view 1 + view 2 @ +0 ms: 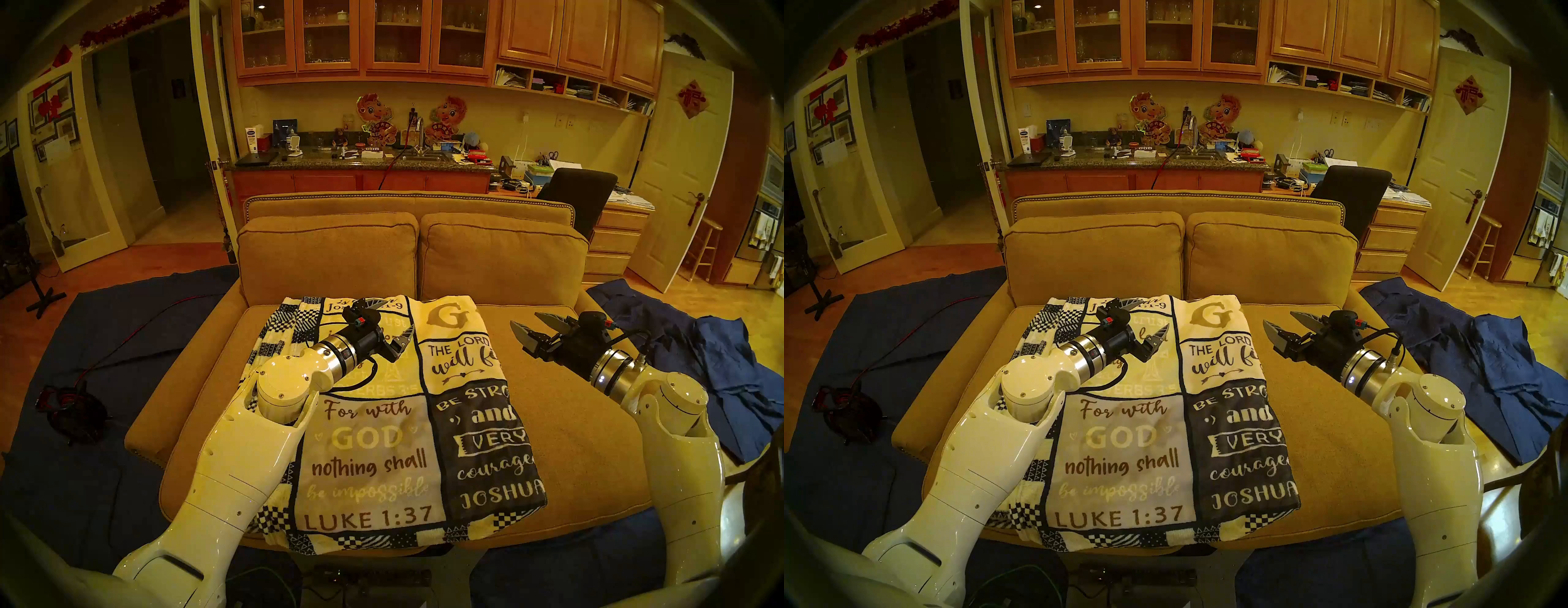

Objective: Fold the blanket in half twice

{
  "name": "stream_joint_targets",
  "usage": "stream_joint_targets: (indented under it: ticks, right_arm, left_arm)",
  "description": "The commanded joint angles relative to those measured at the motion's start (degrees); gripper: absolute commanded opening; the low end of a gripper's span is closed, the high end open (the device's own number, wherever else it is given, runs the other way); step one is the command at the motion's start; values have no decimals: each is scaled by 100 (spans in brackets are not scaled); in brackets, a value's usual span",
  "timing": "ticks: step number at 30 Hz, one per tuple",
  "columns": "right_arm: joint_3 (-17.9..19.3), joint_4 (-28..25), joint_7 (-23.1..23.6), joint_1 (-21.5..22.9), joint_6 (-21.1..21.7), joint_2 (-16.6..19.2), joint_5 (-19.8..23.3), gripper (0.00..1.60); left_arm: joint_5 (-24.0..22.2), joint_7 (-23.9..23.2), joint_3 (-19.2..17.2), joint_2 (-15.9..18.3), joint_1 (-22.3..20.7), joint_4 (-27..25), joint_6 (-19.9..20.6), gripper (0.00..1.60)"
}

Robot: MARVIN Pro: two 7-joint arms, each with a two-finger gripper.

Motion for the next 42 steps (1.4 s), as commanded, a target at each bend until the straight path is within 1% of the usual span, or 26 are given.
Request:
stream_joint_targets:
  ticks: [1,37,39,42]
  right_arm:
    - [0,-39,-1,9,-1,2,-1,160]
    - [0,-39,-2,9,-2,3,0,160]
    - [-55,-34,57,-48,-28,75,-78,160]
    - [-48,-132,64,-157,-21,41,-67,160]
  left_arm:
    - [5,36,-12,-34,-59,-80,13,160]
    - [1,46,-6,-29,-59,-81,15,160]
    - [-100,-105,-17,16,-68,-106,45,160]
    - [-69,-122,-7,71,-20,-193,45,160]
